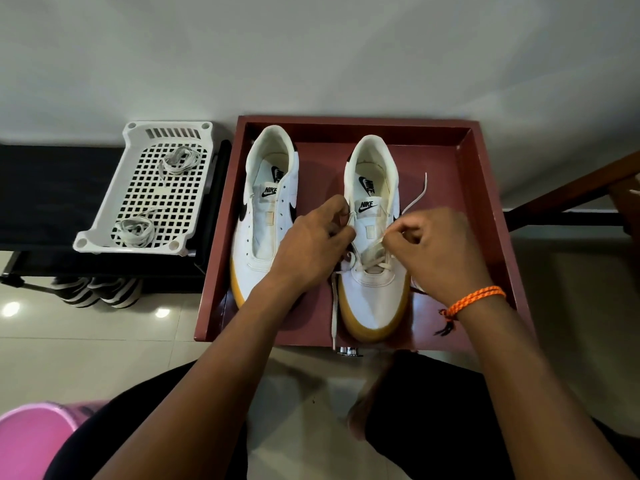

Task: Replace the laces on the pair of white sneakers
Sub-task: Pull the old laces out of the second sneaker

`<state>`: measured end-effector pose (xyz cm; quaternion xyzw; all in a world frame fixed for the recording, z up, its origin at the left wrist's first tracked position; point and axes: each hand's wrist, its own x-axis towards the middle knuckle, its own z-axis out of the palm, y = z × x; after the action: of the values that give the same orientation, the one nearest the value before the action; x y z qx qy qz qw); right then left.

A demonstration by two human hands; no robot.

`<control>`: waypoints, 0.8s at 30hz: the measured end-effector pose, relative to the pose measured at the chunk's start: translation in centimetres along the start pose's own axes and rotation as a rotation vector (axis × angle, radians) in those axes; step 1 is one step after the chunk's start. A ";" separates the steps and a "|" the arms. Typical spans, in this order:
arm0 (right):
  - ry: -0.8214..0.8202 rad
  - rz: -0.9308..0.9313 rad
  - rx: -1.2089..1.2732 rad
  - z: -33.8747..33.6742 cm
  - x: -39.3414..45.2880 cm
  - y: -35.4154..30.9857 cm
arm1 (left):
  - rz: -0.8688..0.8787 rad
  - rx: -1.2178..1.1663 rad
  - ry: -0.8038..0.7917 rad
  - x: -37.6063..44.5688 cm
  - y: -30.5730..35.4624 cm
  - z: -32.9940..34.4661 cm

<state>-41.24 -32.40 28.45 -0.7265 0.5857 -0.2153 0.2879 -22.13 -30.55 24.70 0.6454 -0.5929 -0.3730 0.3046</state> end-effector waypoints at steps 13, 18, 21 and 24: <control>-0.149 -0.044 -0.120 2.1 -0.5 -0.2 | -0.002 0.017 -0.003 0.0 -0.1 0.0; 0.105 0.020 -0.020 -0.5 0.2 0.2 | -0.007 -0.005 -0.020 -0.1 0.1 -0.1; 0.043 0.006 0.026 -0.1 0.0 0.1 | -0.005 0.001 -0.023 -0.1 0.1 -0.2; -0.141 0.005 -0.045 1.8 -0.6 -0.1 | 0.003 0.005 -0.022 -0.1 0.1 -0.1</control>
<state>-40.18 -31.49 27.22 -0.7447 0.5704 -0.1498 0.3124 -22.08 -30.47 24.81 0.6410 -0.5982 -0.3782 0.2971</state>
